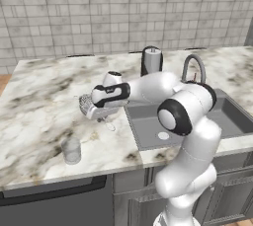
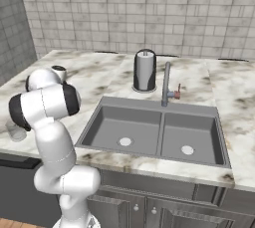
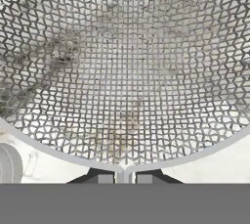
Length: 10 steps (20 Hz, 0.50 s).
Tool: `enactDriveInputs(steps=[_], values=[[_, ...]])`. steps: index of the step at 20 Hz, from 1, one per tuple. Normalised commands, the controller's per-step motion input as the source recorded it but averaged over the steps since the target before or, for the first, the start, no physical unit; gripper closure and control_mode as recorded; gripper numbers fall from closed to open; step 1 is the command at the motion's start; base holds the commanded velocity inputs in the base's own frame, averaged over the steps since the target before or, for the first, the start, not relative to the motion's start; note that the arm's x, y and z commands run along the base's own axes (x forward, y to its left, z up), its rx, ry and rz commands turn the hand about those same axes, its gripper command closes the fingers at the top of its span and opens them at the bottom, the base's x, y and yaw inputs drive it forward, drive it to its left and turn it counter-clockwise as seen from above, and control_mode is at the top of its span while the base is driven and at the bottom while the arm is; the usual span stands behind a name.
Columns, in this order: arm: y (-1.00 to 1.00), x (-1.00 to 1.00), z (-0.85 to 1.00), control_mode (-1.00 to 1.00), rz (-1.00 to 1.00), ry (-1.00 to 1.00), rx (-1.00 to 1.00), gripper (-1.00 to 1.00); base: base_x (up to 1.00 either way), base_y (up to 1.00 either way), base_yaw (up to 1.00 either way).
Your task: Place the strainer in the left basin and the glass cup in the right basin of the sink.
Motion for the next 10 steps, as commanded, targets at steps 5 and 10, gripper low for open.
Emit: enactDriveInputs(steps=[5,10], values=[[-0.48,-0.28,0.17,-1.0,-0.06,-0.01,0.0,1.0,0.0,0.0,0.0],[-0.45,-0.23,0.18,-1.0,-0.03,-0.04,0.0,1.0,0.0,0.0,0.0]])
